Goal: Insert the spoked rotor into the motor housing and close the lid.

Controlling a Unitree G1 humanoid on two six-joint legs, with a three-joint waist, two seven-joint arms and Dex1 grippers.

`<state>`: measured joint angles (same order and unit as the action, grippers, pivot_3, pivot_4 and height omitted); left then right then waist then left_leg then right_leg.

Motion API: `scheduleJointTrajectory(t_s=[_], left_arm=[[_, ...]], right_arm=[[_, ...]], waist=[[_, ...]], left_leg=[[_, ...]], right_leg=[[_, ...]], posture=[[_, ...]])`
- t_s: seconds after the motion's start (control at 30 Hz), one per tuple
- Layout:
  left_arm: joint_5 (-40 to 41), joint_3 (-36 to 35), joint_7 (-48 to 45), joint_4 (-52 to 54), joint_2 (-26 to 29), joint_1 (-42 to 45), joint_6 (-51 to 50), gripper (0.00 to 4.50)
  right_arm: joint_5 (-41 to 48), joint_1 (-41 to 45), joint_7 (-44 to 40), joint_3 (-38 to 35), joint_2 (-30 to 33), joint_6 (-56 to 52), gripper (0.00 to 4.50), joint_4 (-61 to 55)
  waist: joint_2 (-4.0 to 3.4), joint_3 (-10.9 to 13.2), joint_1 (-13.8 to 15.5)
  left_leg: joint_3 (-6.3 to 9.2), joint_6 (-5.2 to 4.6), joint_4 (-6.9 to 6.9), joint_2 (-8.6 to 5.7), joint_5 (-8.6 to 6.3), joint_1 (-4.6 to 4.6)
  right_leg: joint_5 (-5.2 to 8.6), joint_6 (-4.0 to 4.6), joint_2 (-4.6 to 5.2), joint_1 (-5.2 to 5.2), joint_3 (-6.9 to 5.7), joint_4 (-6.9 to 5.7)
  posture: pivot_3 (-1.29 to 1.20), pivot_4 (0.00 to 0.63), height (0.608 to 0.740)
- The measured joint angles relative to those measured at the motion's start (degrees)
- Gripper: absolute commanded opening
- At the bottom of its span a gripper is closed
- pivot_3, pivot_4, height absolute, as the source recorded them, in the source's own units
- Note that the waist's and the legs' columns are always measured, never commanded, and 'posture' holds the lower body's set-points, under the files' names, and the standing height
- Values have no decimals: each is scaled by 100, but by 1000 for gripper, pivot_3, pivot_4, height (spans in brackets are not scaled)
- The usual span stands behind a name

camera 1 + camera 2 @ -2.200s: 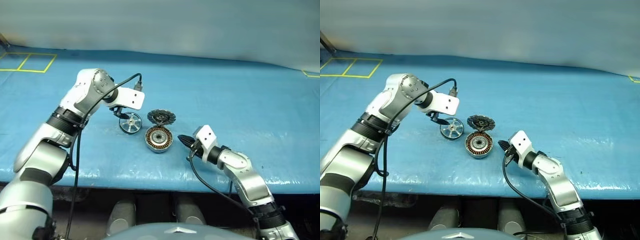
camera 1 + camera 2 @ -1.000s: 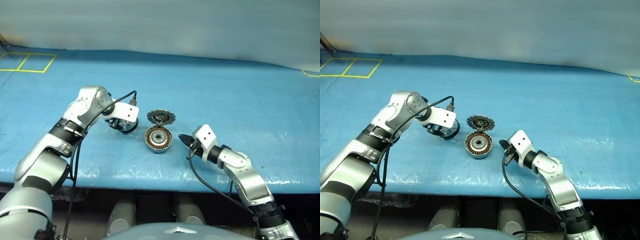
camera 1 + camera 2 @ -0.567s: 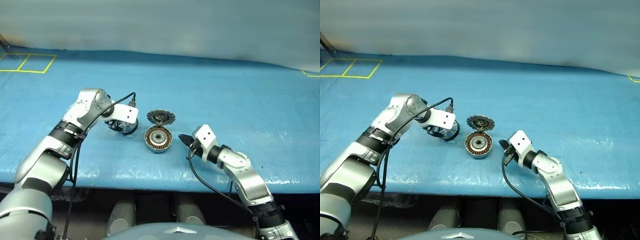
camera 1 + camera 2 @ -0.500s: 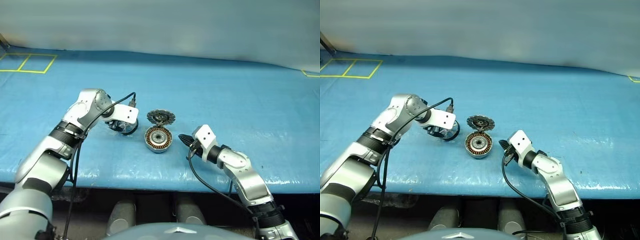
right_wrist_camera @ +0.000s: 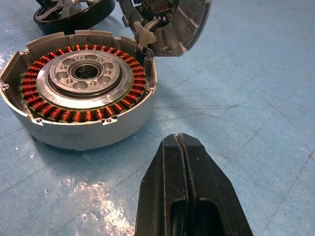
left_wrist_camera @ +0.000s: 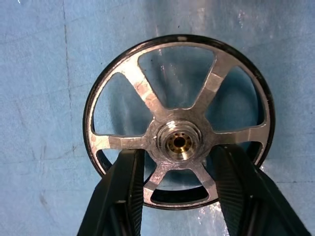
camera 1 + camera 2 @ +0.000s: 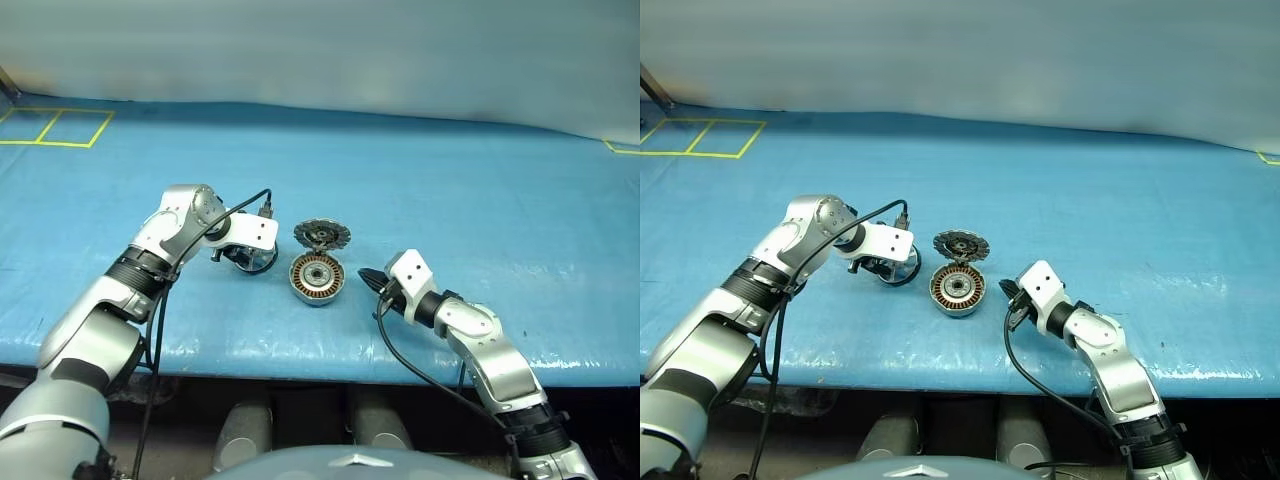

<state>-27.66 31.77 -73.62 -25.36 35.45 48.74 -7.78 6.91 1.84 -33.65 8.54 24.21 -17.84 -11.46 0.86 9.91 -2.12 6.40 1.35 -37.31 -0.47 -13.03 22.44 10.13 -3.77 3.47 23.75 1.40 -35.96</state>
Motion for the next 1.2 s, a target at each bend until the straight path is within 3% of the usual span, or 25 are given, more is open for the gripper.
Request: scheduleJointTrajectory(t_s=[0.53,0.93,1.2], left_arm=[[503,-612,611,293,262,-632,675,1716],[2417,-1605,15,586,548,-1291,1293,1716],[2938,-1734,-251,1004,555,-1650,875,1716]], right_arm=[[27,-59,70,-61,-28,33,0,3],[18,-104,136,-113,-203,339,0,202],[8,-280,273,-118,-292,426,0,204]], waist=[[-1,0,4],[-2,1,21],[-3,2,2]], left_leg=[[1,-1,-1,0,1,4],[0,0,0,0,1,6],[0,0,1,1,1,4]], right_leg=[[0,0,1,4,0,0],[0,1,2,5,0,2],[1,2,1,6,0,0]], posture=[[0,150,740],[0,150,740],[0,150,740]])
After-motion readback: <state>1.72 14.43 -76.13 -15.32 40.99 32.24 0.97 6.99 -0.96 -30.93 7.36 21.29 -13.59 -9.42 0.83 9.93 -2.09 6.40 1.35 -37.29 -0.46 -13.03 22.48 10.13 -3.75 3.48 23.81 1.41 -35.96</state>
